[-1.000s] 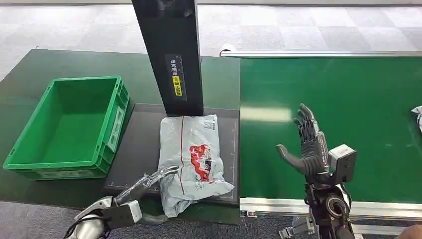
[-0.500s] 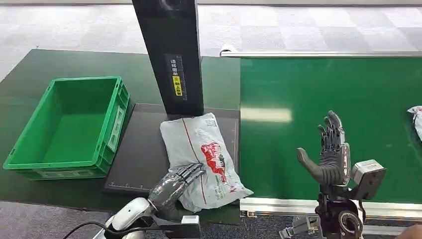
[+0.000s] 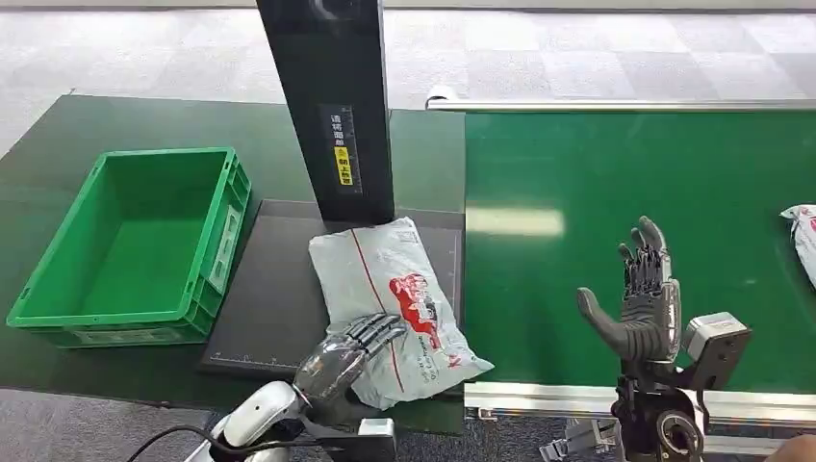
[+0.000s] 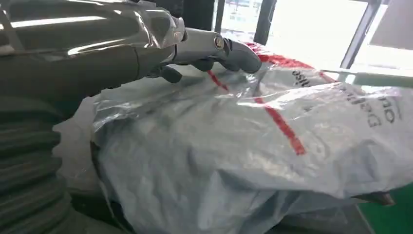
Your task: Moved the parcel from conveyor to table for the left to box.
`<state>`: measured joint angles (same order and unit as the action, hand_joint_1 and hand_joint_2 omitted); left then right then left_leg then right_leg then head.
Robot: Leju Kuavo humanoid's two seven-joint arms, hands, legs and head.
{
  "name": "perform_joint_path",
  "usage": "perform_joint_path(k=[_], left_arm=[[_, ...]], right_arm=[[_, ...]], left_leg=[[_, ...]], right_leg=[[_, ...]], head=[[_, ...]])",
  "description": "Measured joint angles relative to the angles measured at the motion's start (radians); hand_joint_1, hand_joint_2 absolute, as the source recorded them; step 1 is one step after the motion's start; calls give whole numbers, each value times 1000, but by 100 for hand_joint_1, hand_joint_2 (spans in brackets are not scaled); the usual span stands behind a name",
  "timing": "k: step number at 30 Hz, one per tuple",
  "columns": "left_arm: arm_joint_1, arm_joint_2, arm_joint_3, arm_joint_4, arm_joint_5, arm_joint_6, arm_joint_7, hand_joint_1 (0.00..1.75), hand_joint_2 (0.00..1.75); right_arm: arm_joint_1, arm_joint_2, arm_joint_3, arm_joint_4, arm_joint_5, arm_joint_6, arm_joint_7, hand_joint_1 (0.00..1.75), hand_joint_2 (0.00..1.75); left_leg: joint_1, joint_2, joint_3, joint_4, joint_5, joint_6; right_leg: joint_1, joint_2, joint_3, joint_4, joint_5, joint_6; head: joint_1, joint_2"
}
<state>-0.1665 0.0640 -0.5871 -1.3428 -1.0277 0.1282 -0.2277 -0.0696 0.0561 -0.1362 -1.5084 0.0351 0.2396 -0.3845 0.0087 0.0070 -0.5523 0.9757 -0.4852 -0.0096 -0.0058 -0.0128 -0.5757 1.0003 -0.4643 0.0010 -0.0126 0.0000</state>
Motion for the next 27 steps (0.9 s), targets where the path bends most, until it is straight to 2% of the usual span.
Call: perform_joint_path(k=[2, 4, 8, 11, 17, 27], left_arm=[[-12, -19, -1, 7, 8, 3, 0, 173, 175], [-27, -33, -1, 15, 49, -12, -13, 173, 175], [-43, -39, 11, 12, 282, -174, -97, 175, 175], [-50, 2, 44, -20, 494, -291, -169, 175, 175], [-58, 63, 131, -88, 647, -399, -216, 175, 175], [-58, 99, 176, -153, 692, -433, -225, 175, 175]], right_arm=[[0, 1, 0, -7, 2, 0, 4, 0, 175], [1, 4, -3, -12, 5, -4, 7, 0, 175], [4, 6, -11, -15, 10, -12, 11, 0, 175], [10, 6, -17, -16, 3, -24, 11, 0, 175], [34, 6, -37, -39, -5, -30, 11, 0, 175], [41, 6, -43, -46, -6, -30, 11, 0, 175]], left_leg=[[0, 0, 0, 0, 0, 0], [0, 0, 0, 0, 0, 0], [0, 0, 0, 0, 0, 0], [1, 1, 0, 0, 0, 0], [1, 1, 0, 0, 0, 0], [1, 1, 0, 0, 0, 0]], right_leg=[[0, 0, 0, 0, 0, 0], [0, 0, 0, 0, 0, 0], [0, 0, 0, 0, 0, 0], [1, 0, 0, 0, 0, 0], [1, 0, 0, 0, 0, 0], [1, 0, 0, 0, 0, 0]], head=[[0, 0], [0, 0], [0, 0], [0, 0], [0, 0], [0, 0]])
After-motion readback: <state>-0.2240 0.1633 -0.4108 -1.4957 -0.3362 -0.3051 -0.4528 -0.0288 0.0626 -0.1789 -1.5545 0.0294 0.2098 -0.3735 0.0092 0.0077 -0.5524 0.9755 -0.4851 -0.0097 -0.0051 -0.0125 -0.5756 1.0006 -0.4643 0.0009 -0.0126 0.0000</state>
